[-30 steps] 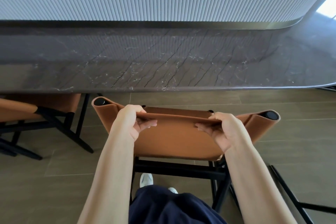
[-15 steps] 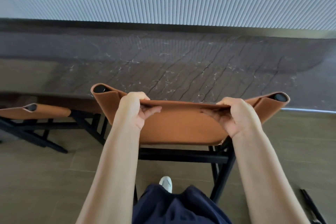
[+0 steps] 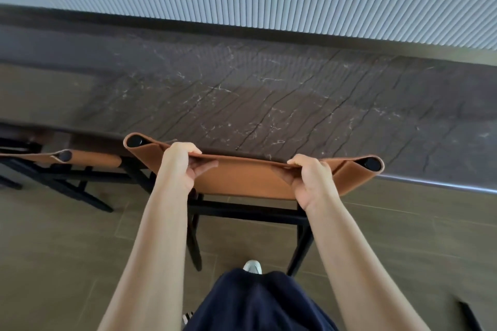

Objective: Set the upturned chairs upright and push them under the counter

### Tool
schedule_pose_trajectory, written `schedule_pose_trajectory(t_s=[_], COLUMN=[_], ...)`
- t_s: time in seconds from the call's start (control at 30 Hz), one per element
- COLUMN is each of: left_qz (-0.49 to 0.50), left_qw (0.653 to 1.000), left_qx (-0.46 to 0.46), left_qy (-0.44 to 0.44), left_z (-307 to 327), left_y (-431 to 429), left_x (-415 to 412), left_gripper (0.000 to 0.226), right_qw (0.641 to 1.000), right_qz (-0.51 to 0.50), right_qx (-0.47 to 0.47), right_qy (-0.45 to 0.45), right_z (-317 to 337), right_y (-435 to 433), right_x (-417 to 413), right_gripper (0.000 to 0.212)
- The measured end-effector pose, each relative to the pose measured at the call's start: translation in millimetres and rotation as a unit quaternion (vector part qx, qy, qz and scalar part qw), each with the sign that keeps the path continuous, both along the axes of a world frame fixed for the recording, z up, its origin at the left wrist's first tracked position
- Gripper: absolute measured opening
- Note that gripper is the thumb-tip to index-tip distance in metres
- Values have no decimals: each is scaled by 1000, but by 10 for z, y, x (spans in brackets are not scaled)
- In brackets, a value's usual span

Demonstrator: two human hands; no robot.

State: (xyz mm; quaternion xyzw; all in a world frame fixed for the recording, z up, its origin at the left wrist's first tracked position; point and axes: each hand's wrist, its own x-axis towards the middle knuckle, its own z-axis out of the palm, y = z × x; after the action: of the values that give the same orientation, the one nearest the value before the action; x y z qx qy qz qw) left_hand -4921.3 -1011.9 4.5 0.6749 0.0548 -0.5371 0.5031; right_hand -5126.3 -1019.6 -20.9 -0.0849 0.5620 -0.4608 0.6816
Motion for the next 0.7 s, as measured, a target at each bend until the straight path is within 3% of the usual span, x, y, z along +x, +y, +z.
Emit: schedule_pose_trajectory(t_s=[0.7], left_qz=[-112], left_qw=[991], left_qx=[-76], left_qy=[3], left_z=[-174], left_y=[207], left_x=[184], left_gripper=[11], right_qw=[997], right_qz=[82], right_qx=[-2], right_qy=[-12], right_z=[-15], right_y=[42], right_x=[-45], right_gripper=[9])
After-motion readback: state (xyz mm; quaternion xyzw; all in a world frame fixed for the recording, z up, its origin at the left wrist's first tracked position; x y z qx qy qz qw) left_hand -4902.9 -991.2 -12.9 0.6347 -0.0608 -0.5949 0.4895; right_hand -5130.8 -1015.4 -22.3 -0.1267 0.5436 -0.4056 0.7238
